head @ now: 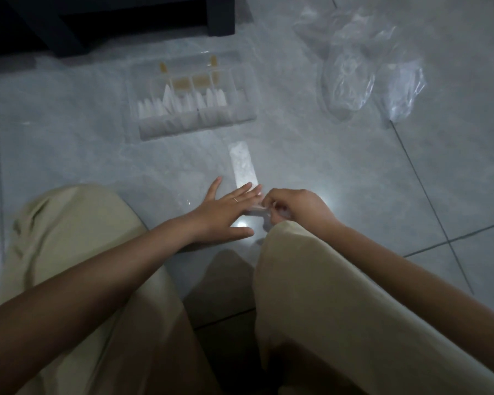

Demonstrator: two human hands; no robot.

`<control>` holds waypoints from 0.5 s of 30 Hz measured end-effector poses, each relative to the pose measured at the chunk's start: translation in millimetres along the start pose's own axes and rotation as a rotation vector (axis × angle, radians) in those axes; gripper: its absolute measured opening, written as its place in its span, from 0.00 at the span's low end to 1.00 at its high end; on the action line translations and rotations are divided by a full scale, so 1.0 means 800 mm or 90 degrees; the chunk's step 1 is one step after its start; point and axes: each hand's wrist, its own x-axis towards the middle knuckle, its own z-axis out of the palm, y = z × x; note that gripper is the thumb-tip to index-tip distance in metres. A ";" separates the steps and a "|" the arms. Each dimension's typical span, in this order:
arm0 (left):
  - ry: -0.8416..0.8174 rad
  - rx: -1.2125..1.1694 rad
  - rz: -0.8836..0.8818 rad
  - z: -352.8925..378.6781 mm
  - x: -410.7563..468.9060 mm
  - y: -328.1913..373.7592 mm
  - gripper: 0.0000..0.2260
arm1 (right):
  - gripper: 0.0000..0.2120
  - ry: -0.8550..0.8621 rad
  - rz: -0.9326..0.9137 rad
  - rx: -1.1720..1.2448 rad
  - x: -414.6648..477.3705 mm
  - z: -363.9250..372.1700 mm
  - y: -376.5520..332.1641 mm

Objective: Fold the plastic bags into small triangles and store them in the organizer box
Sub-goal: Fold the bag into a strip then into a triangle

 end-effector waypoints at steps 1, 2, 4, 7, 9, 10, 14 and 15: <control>0.036 -0.091 -0.005 -0.003 0.000 0.006 0.22 | 0.03 -0.006 0.080 0.076 -0.001 -0.003 -0.004; 0.080 -0.186 -0.030 -0.006 0.003 0.010 0.12 | 0.04 0.003 0.129 0.141 0.000 -0.007 -0.007; 0.141 -0.295 -0.097 -0.010 0.009 0.015 0.11 | 0.08 0.024 0.209 0.300 0.008 -0.012 -0.011; 0.164 -0.318 -0.169 -0.010 0.016 0.015 0.16 | 0.10 0.017 0.318 0.480 0.023 -0.013 -0.012; 0.183 -0.327 -0.195 -0.005 0.020 0.018 0.17 | 0.09 0.016 0.333 0.484 0.032 -0.012 -0.009; 0.191 -0.329 -0.202 -0.004 0.023 0.021 0.17 | 0.08 0.019 0.333 0.474 0.035 -0.012 -0.006; 0.203 -0.320 -0.231 -0.009 0.025 0.028 0.17 | 0.05 0.040 0.300 0.424 0.042 -0.009 0.006; 0.197 -0.314 -0.234 -0.011 0.025 0.029 0.18 | 0.03 0.050 0.287 0.400 0.044 -0.006 0.009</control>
